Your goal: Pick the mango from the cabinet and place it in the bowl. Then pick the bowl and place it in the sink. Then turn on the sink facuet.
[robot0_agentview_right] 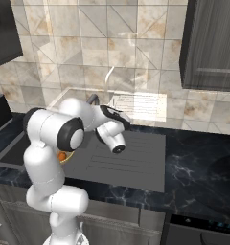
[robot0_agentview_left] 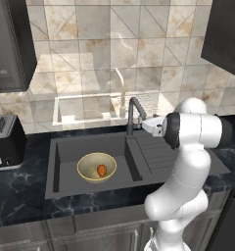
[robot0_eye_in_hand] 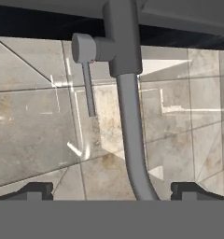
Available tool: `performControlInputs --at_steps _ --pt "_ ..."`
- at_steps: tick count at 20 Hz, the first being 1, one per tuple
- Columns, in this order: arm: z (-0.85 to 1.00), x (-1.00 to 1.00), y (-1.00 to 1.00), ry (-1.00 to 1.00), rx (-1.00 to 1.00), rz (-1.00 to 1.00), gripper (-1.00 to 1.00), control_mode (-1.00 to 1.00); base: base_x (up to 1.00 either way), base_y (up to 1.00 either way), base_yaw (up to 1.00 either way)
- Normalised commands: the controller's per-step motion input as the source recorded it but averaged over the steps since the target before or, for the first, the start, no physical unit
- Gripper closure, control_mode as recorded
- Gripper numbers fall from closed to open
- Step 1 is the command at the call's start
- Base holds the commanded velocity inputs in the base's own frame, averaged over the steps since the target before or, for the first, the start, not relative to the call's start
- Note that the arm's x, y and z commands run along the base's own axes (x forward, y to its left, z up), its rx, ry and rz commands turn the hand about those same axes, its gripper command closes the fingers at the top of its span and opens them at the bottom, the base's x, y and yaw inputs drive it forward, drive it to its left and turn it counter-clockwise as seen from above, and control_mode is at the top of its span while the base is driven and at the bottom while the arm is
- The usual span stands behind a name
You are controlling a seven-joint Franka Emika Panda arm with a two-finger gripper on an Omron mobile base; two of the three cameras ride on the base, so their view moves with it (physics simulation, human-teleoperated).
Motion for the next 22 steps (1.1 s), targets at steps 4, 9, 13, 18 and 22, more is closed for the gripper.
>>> performControlInputs --at_steps 4,9,13,18,22 --pt "-0.08 0.16 0.00 0.00 0.00 0.00 -1.00 -1.00 0.00 0.00 0.00" --pt "-0.13 0.22 0.00 0.00 0.00 0.00 -1.00 -1.00 0.00 0.00 0.00" --pt "-0.16 0.19 0.00 0.00 0.00 0.00 -1.00 -1.00 0.00 0.00 0.00" --pt "-0.10 0.10 0.00 0.00 0.00 0.00 -1.00 -1.00 0.00 0.00 0.00" --pt "-0.05 0.14 0.00 0.00 0.00 0.00 -1.00 -1.00 0.00 0.00 0.00"
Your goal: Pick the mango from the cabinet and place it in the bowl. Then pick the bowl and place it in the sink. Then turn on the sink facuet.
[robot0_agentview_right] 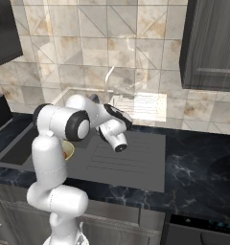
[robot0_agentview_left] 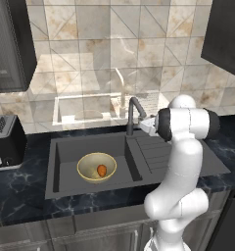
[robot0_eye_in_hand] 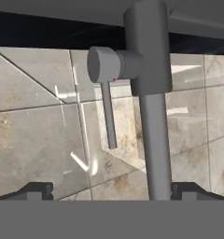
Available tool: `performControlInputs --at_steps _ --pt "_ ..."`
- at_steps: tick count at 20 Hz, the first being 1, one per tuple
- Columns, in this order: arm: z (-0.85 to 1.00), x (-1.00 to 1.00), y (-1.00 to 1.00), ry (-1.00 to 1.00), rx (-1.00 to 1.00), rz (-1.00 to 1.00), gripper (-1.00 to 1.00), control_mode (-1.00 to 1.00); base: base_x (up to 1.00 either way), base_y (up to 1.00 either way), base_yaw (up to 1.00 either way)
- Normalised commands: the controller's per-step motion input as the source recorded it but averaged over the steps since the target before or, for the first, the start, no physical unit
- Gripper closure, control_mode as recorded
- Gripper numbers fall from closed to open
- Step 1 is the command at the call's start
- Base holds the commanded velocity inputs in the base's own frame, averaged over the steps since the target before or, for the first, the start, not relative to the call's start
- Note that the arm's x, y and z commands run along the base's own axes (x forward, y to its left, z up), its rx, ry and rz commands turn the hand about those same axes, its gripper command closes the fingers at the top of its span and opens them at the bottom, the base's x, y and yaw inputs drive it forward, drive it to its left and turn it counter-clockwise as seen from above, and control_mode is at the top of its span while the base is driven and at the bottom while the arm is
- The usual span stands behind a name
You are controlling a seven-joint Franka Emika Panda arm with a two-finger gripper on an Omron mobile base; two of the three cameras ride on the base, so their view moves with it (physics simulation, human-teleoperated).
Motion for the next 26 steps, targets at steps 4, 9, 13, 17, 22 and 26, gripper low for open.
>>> performControlInputs --at_steps 4,9,13,17,22,26 --pt "0.00 0.17 0.02 0.00 0.00 0.00 -1.00 -1.00 0.00 0.00 0.00" --pt "-0.02 0.10 0.14 0.00 0.00 0.00 -1.00 -1.00 0.00 0.00 0.00" --pt "-0.21 0.19 0.15 0.00 -0.03 0.00 -1.00 -1.00 0.00 0.00 0.00" --pt "-0.21 0.31 0.03 0.00 -0.01 0.00 -1.00 -1.00 0.00 0.00 0.00" --pt "-0.08 0.45 -0.01 0.00 0.00 -0.02 -1.00 -1.00 0.00 0.00 0.00" --pt "0.00 0.31 -0.16 0.00 0.00 -0.03 -1.00 -1.00 0.00 0.00 0.00"
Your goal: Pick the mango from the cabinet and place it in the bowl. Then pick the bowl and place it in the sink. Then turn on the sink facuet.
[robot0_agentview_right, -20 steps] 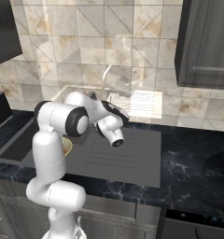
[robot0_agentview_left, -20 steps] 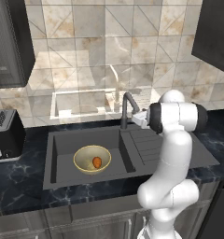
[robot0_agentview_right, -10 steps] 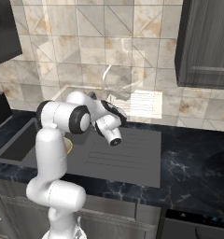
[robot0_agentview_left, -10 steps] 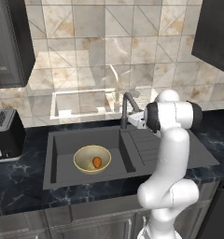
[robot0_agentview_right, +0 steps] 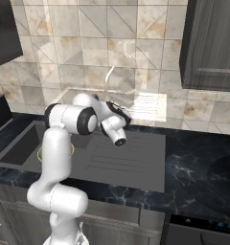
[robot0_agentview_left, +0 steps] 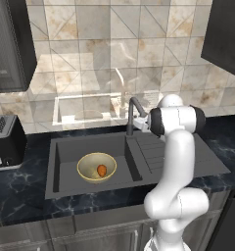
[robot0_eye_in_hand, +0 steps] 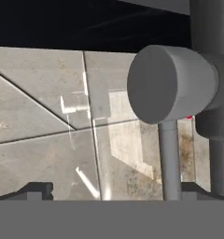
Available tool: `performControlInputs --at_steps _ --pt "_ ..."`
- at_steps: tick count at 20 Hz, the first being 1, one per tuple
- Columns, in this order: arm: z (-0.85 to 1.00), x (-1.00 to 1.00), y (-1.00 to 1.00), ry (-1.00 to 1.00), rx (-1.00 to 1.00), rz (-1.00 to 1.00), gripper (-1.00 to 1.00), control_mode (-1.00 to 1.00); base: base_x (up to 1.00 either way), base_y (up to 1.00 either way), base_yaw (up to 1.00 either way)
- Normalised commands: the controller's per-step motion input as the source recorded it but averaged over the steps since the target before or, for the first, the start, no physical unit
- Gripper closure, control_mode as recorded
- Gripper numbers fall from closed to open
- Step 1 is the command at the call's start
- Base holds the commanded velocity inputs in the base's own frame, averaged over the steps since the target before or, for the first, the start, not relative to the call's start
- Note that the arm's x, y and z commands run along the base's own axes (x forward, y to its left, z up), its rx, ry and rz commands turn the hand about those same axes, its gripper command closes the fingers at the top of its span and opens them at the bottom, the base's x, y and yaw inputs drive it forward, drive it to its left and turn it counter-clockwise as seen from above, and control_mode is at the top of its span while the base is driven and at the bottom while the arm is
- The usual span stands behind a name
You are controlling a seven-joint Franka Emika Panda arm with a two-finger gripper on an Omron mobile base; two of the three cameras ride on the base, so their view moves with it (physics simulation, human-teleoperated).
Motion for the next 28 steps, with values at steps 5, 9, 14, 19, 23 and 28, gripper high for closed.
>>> performControlInputs --at_steps 5,9,14,19,23,28 --pt "0.00 0.19 -0.29 0.02 0.01 -0.03 1.00 -1.00 0.00 0.00 0.00" --pt "-0.01 0.09 -0.44 0.00 0.02 -0.03 1.00 -1.00 0.00 0.00 0.00" --pt "-0.01 0.02 -0.63 0.00 0.05 -0.05 1.00 -1.00 0.00 0.00 0.00" --pt "0.00 0.00 -0.90 0.00 0.08 -0.06 1.00 -1.00 0.00 0.00 0.00" --pt "-0.08 0.00 -0.91 0.00 0.05 -0.04 1.00 -1.00 0.00 0.00 0.00" --pt "-0.11 -0.01 -0.90 0.00 0.04 -0.03 1.00 -1.00 0.00 0.00 0.00"
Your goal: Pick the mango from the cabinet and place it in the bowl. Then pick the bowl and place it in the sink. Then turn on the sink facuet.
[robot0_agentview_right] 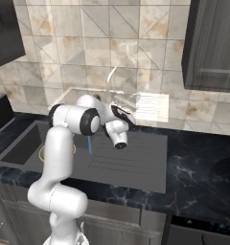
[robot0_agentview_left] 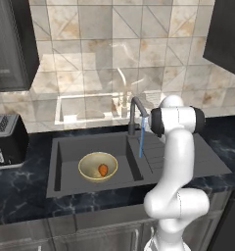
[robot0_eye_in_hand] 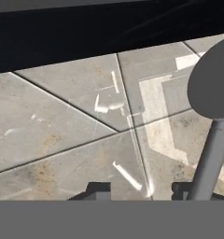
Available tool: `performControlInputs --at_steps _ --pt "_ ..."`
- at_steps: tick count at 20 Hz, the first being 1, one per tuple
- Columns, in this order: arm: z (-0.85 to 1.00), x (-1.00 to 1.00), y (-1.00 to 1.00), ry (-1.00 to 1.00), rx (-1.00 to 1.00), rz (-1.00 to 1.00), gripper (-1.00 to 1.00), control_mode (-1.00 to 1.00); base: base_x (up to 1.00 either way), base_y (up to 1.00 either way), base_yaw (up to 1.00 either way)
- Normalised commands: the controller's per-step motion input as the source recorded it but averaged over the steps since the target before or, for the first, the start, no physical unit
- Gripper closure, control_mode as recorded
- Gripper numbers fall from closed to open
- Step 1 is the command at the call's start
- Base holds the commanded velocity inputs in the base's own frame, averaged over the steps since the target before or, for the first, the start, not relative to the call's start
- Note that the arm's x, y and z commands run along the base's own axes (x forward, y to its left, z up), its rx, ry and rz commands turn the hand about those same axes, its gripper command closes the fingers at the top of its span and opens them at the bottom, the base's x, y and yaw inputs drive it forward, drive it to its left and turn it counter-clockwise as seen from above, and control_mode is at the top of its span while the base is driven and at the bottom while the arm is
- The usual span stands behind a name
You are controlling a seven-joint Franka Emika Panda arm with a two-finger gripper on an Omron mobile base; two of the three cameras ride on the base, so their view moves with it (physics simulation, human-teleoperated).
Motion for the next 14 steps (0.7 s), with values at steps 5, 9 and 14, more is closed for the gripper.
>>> performControlInputs --at_steps 5,9,14 --pt "-0.03 -0.11 -0.73 0.00 0.03 -0.01 1.00 -1.00 0.00 0.00 0.00" --pt "0.00 -0.22 -0.65 -0.01 0.04 0.00 1.00 -1.00 0.00 0.00 0.00" --pt "0.00 -0.14 -0.40 0.00 0.08 -0.03 1.00 -1.00 0.00 0.00 0.00"
